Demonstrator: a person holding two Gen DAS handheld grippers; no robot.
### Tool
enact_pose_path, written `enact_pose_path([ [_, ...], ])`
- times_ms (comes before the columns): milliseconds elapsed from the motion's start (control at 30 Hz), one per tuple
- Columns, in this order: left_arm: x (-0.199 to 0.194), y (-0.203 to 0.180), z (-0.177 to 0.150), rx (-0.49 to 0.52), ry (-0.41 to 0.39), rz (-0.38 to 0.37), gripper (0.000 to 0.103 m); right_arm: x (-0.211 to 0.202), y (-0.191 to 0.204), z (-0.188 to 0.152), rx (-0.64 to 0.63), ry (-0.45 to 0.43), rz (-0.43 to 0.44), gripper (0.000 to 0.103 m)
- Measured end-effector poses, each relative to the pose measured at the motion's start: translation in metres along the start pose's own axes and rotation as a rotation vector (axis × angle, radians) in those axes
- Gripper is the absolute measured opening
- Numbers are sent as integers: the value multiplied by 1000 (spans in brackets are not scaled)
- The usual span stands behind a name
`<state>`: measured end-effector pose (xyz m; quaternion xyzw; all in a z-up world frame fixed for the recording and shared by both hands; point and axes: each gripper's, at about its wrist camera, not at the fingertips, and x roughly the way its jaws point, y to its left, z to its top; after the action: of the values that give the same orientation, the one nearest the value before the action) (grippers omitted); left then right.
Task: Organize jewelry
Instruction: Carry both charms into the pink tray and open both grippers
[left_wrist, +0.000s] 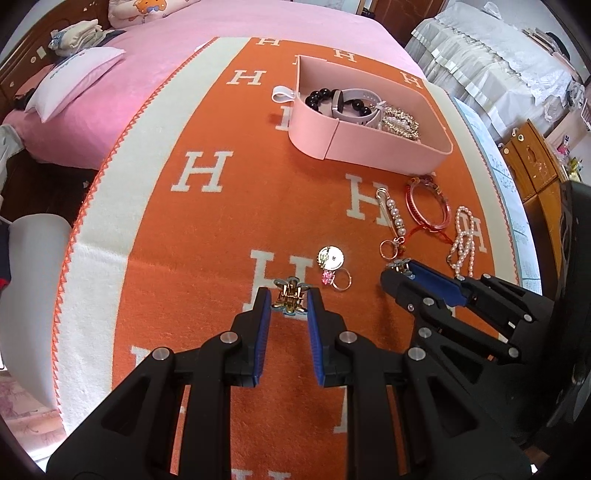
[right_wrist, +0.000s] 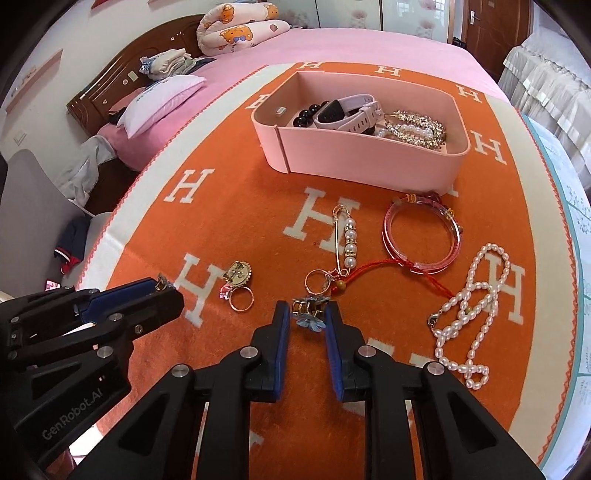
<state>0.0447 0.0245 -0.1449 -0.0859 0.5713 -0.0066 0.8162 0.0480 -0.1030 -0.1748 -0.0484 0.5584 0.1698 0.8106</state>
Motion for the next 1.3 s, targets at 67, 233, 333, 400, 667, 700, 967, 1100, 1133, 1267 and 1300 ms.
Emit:
enact_pose_path([
  [67,-3,-1,2,3,-4,-2,17,-5,0,-1,-3,-7,2,19],
  [233,-10,-5,10,15,-17,-8,17,-20,1,2,-5,-27,10,19],
  [333,-15,-10,19,29,-28,-13,17,-30,-3,8,4,-43,9,19],
  [400,-19,-13,28,38,-38,-17,17,-37,-6,13,16,-55,11,19],
  [667,-32,-31,81,98,-86,-45,17,-70,-33,52,97,-135,11,19],
  [700,-32,-33,87,104,-95,-45,17,-73,-37,58,109,-144,11,19],
  [967,-24,-51,147,170,-130,-53,17,-75,-71,106,185,-186,-15,19],
  [1100,-7,-53,170,187,-115,-41,17,-64,-81,122,199,-181,-21,19],
  [1133,-2,-53,174,189,-108,-38,17,-59,-83,126,200,-177,-25,19],
  [1267,21,-51,188,191,-77,-30,17,-38,-87,139,207,-148,-28,19],
  [1300,28,-51,190,195,-71,-26,17,-32,-88,141,209,-137,-28,19],
])
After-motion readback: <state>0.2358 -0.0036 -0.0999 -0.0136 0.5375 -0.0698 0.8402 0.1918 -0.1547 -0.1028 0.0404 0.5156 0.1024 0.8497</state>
